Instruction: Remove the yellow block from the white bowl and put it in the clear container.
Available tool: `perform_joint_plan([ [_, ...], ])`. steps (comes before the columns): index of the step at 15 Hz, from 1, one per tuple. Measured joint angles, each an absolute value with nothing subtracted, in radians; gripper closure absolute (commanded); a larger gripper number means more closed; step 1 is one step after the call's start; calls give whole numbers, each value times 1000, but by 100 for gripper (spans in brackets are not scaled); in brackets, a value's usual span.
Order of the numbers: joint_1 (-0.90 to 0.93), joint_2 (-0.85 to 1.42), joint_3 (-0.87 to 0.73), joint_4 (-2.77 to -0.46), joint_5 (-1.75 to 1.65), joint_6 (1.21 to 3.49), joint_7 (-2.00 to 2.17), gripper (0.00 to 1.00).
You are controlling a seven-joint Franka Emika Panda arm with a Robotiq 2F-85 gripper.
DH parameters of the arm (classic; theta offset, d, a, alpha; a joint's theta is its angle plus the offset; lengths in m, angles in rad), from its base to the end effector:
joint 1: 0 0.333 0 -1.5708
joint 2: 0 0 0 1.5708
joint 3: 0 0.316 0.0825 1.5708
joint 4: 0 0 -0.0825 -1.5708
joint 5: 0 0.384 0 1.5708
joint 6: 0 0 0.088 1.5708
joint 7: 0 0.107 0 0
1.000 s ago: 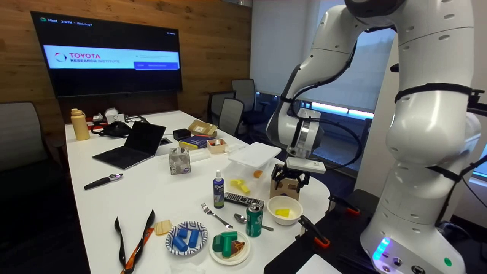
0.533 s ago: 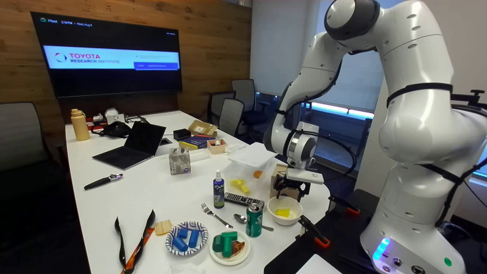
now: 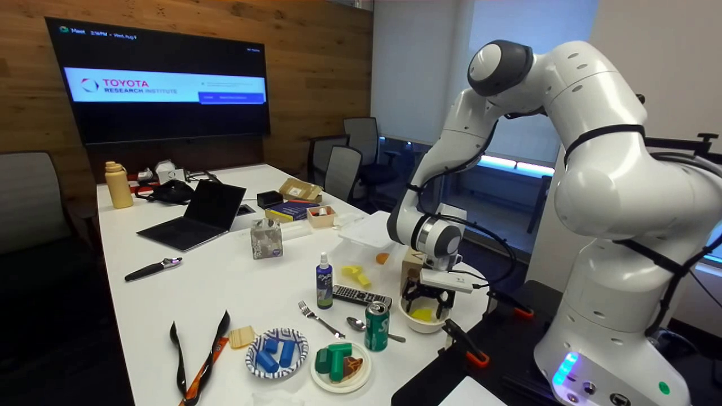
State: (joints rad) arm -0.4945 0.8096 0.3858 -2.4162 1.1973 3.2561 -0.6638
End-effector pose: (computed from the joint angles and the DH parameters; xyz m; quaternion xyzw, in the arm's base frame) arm 0.3662 -0.0856 0.0035 -0.9268 0.3658 0.0150 0.0833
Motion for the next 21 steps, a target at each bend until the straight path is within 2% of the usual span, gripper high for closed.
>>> perform_joint_plan([
  [1, -504, 834, 391, -2404, 1193, 3277, -665, 26],
  [3, -518, 857, 408, -2394, 1189, 3325, -665, 31],
  [6, -520, 866, 421, -2394, 1180, 3371, -665, 54],
  [7, -519, 869, 426, -2393, 1175, 3378, -664, 57],
  [15, -485, 874, 438, -2404, 1163, 3411, -665, 57],
  [21, -295, 800, 403, -2495, 1301, 3413, -664, 57],
])
